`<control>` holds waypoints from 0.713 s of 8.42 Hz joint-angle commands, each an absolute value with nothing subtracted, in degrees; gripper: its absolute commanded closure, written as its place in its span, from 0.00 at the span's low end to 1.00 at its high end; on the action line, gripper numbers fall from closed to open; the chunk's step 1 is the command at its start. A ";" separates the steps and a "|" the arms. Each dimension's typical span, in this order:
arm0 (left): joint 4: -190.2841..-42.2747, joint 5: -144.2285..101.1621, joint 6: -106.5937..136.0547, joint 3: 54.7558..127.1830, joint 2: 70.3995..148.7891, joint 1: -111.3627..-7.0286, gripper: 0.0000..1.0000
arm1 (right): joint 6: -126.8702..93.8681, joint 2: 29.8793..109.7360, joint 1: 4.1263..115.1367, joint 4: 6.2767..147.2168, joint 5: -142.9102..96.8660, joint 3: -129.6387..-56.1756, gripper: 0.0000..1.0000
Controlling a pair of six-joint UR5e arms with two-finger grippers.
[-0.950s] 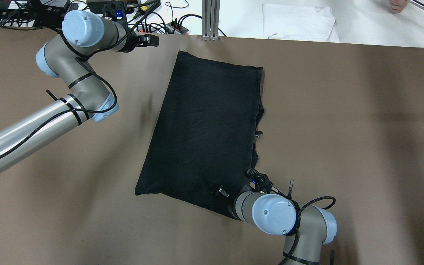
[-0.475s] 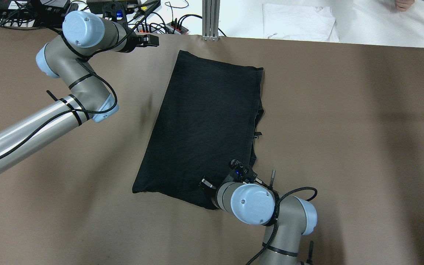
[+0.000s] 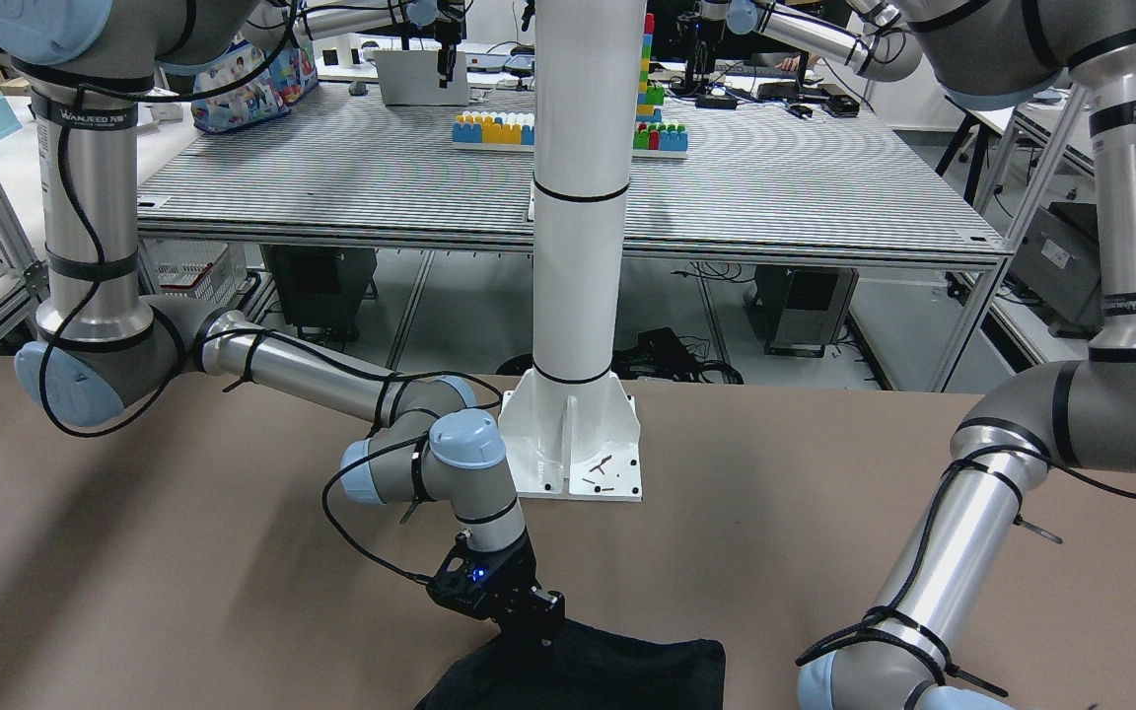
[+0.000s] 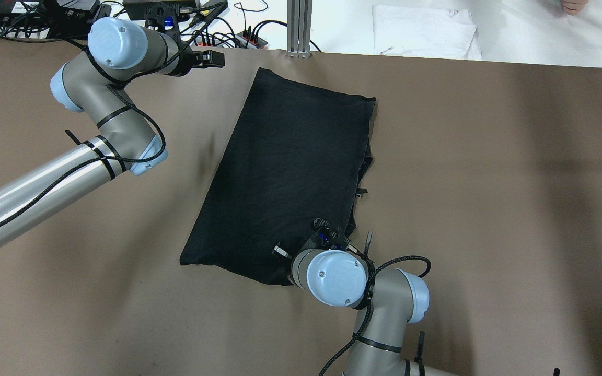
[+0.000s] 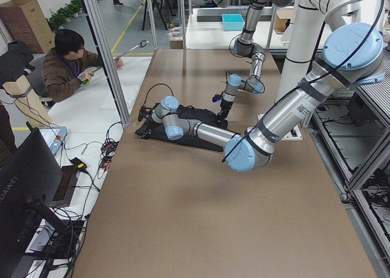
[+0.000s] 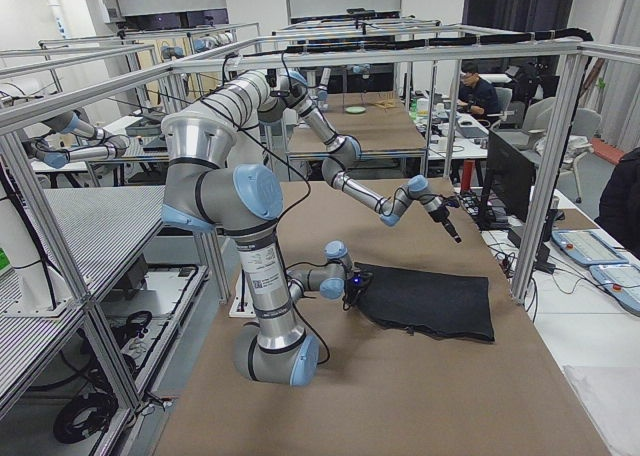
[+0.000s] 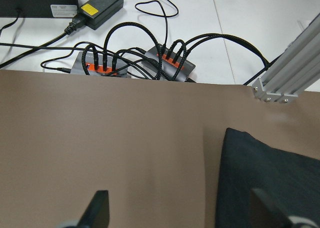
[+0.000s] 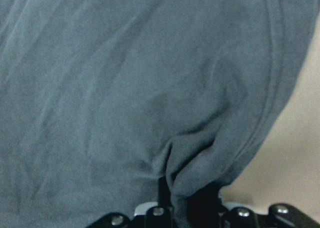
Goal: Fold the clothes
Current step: 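Grasp the shirt's near corner with the right gripper, then move the left gripper to the shirt's other near corner and grasp it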
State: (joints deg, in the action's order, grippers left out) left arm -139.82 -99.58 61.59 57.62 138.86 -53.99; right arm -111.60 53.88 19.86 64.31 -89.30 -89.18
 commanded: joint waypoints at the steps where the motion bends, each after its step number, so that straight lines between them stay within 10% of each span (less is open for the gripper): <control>1: -139.83 -99.67 61.96 58.01 138.78 -54.23 0.00 | -111.71 53.79 20.13 64.16 -89.82 -91.04 1.00; 6: -140.18 -111.08 81.87 71.04 129.33 -52.48 0.00 | -110.83 60.89 20.04 65.48 -92.90 -103.51 1.00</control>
